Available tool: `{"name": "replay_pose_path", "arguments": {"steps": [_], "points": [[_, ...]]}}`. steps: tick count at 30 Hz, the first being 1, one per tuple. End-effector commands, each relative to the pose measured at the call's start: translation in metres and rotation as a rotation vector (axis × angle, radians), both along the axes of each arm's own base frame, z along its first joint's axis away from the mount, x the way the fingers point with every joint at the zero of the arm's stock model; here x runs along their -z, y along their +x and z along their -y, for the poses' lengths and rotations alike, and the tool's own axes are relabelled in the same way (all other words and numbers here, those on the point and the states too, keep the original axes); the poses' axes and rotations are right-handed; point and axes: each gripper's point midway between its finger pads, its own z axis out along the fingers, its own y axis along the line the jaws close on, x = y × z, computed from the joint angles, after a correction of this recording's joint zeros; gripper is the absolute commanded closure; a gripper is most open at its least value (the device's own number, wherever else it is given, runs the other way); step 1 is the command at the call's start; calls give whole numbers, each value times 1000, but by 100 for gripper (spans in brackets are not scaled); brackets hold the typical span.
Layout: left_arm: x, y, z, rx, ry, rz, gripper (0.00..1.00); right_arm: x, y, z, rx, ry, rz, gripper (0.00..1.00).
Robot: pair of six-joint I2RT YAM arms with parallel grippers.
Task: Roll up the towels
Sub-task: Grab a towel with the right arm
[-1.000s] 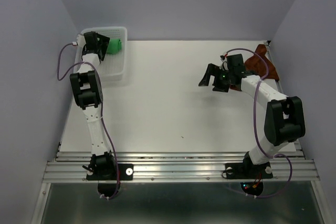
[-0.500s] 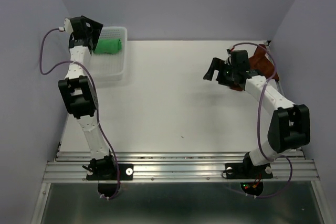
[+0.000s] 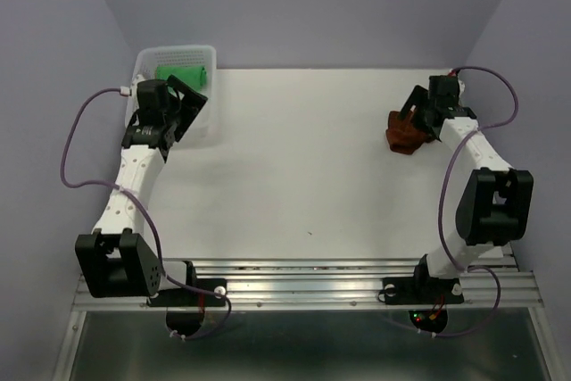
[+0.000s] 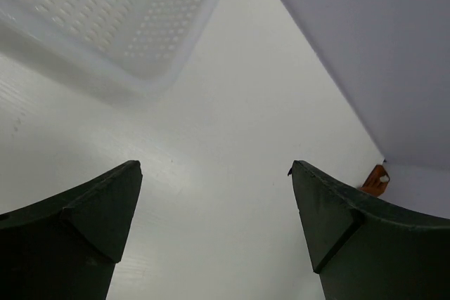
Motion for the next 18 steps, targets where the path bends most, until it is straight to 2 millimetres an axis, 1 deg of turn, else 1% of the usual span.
{"name": "replay_pose_path", "arguments": {"steps": [1,2,3,4,5,6,8,9,10,11,13,14,16,17,18], "points": [[27,-27,35,84,28,-53,1,1,19,23,35,-123,-35,0],[32,-36,42,100,18,-61,1,17,23,30,41,-143,-76,0],[34,-41,52,131,16,-62,1,24,25,32,40,-154,-99,0],[35,-47,56,144,20,-67,1,25,30,34,43,-162,-108,0],[35,-54,57,145,30,-62,1,43,30,37,46,-175,-160,0],[38,-61,61,157,35,-77,1,50,31,37,42,-175,-174,0],[41,-71,61,161,38,-78,1,61,36,36,34,-176,-196,3],[42,-73,54,133,56,-80,1,74,37,36,31,-174,-220,5],[44,-76,53,129,60,-85,1,79,39,37,32,-174,-229,8],[45,-80,52,126,64,-86,1,84,42,35,26,-167,-238,19],[47,-85,48,117,75,-104,1,87,48,32,16,-154,-230,33],[44,-86,47,111,84,-98,1,85,53,27,-2,-130,-217,63],[41,-90,44,108,95,-99,1,75,59,20,-40,-104,-179,96],[35,-91,43,107,99,-83,1,67,62,14,-76,-88,-156,99],[32,-92,43,111,109,-75,1,55,66,0,-159,-51,-125,99]]}}
